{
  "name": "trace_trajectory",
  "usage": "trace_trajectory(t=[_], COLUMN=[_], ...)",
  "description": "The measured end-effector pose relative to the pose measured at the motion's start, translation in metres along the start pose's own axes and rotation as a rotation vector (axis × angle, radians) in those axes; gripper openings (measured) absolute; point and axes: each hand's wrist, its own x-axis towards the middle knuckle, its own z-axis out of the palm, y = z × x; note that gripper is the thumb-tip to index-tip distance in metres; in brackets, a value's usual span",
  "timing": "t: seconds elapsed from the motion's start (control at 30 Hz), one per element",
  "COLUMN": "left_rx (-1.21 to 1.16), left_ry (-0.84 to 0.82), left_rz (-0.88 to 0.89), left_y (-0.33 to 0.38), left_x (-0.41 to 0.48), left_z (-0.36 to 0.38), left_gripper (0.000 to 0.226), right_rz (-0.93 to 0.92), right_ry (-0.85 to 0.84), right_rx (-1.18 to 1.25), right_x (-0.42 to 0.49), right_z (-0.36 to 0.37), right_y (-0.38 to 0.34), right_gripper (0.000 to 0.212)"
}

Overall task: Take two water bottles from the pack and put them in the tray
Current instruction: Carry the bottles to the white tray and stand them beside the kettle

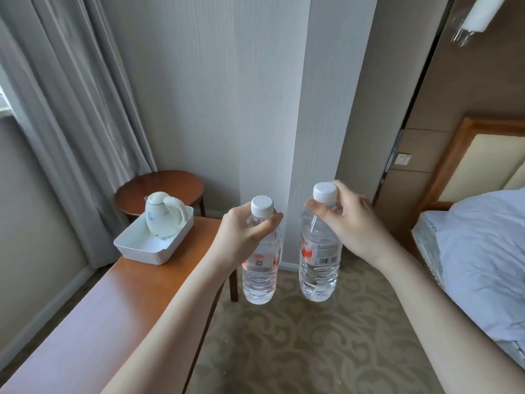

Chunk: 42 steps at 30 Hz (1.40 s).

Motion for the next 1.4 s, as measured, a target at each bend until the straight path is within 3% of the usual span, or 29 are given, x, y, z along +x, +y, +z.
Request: trace_trajectory(t=[0.37, 0.73, 0.93, 1.07, 1.4], left_rx=[0.025, 0.047, 0.054, 0.097, 0.115], left_ry=[0.275, 0.552, 0.643, 0.728, 0.982], left_rz=[-0.181, -0.296, -0.397, -0.522, -0.903], left_y=[-0.095, -0.232, -0.290, -0.331, -0.386], left_x=[0.150, 0.245, 0.267, 0.267, 0.264], left_z=[-0.021, -0.073, -0.087, -0.083, -0.050], left_gripper=[0.020, 0.014, 0.005, 0.013, 0.029], right_rz=[-0.110, -0.198, -0.253, -0.264, -0.460], right_ry=[-0.286, -0.580, -0.779, -0.956, -1.254], right_rx=[0.086, 0.181, 0.176, 0.188, 0.203], right_x=[0.203, 0.351, 0.395, 0.409, 0.417], right_z=[0.084, 0.237, 0.317, 0.368, 0.460], right_y=[0.098, 0.163, 0.199, 0.235, 0.297], right_gripper=[0.042, 0.050, 0.043, 0.029, 0.039])
